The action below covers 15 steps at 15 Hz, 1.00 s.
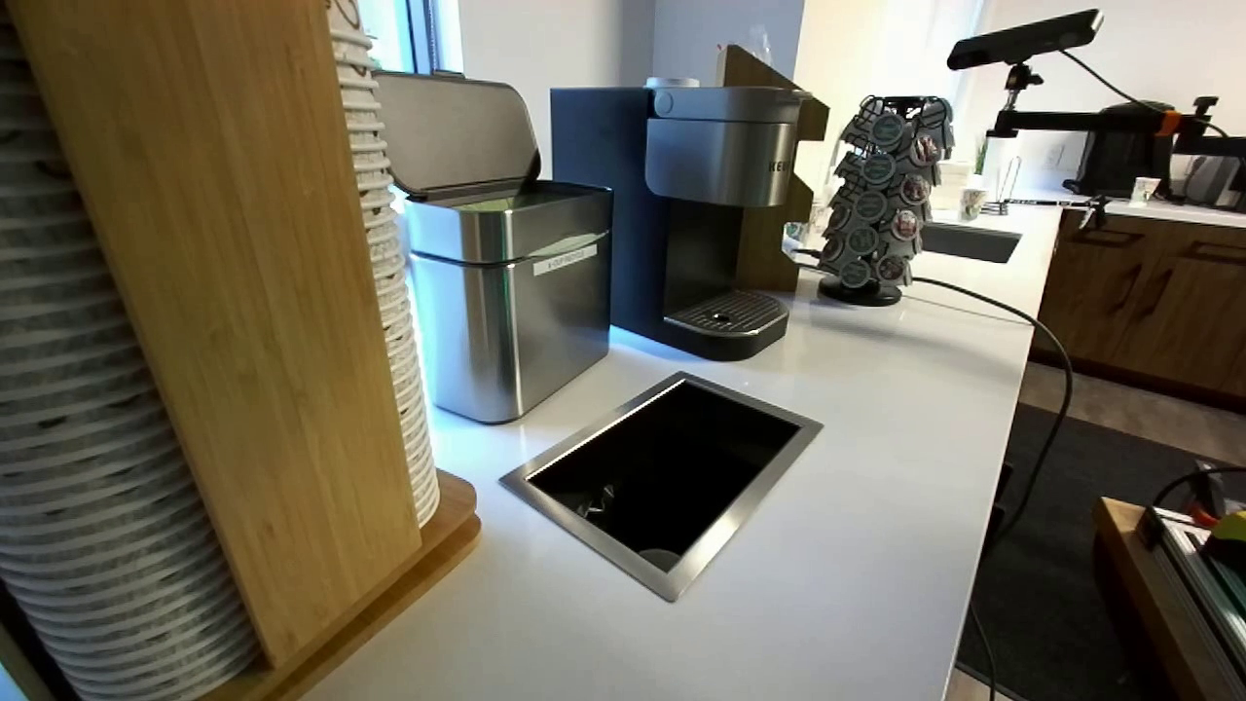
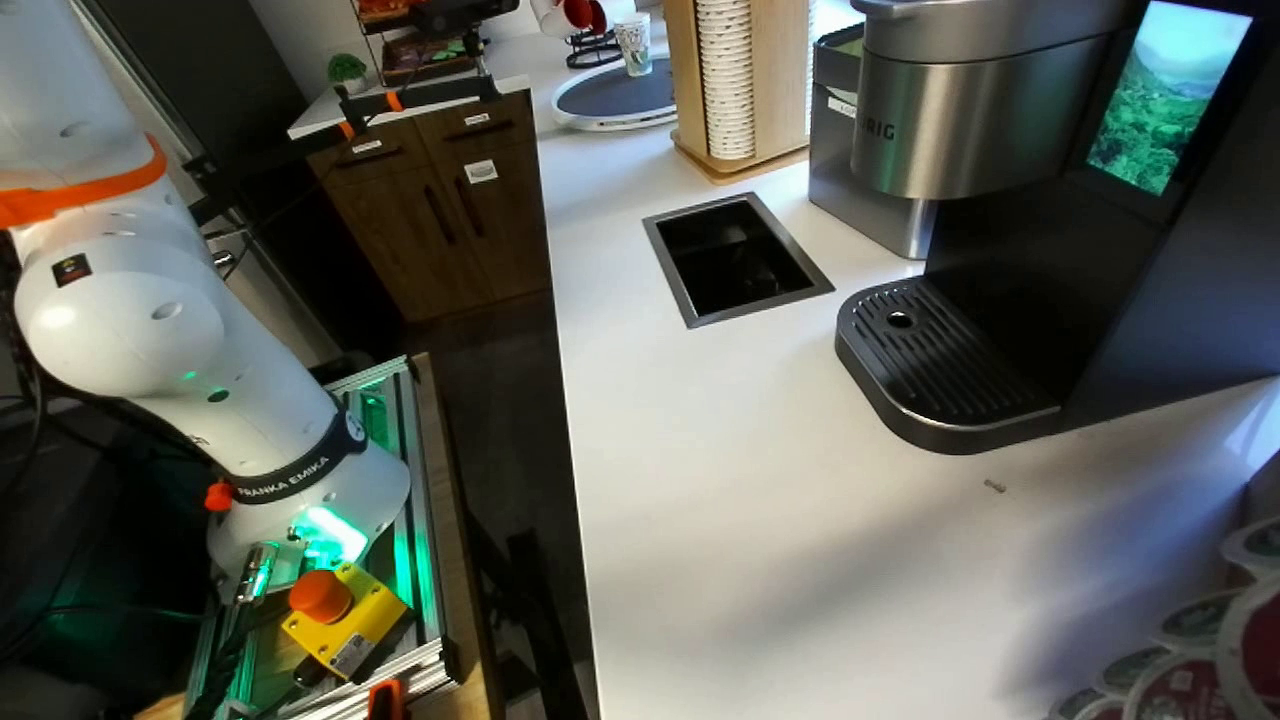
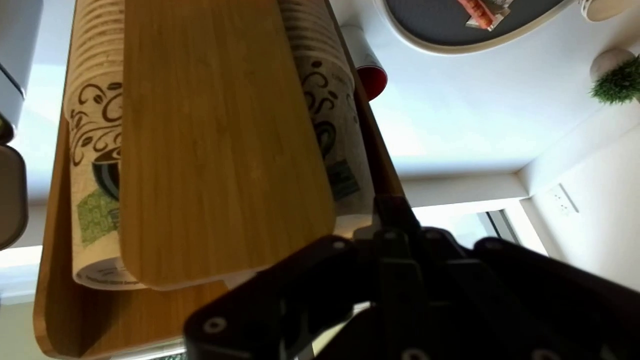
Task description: Rotate the coffee cup holder.
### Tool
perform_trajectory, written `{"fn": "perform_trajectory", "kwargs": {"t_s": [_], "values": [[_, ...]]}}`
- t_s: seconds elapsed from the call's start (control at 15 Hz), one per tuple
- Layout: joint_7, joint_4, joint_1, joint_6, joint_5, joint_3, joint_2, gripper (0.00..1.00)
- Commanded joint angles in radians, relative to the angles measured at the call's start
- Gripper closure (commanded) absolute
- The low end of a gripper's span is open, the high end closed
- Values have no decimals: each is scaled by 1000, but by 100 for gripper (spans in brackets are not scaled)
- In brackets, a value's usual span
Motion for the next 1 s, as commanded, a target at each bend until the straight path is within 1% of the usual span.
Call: {"fn": "perform_trajectory", "kwargs": {"t_s": [0.0, 0.33, 0.4, 0.47, 0.53, 0.6, 0.93], "values": [[25, -12, 2, 28, -35, -10, 4, 100], [37, -8, -1, 24, -65, -28, 3, 100], [34, 0, 43, 16, -58, -79, 3, 100], [43, -7, 8, 15, -73, -44, 1, 100], [43, 2, 51, -2, -71, -93, 0, 100], [53, -5, 18, -6, -88, -62, -2, 100], [76, 0, 20, -21, -134, -87, -8, 100]]}}
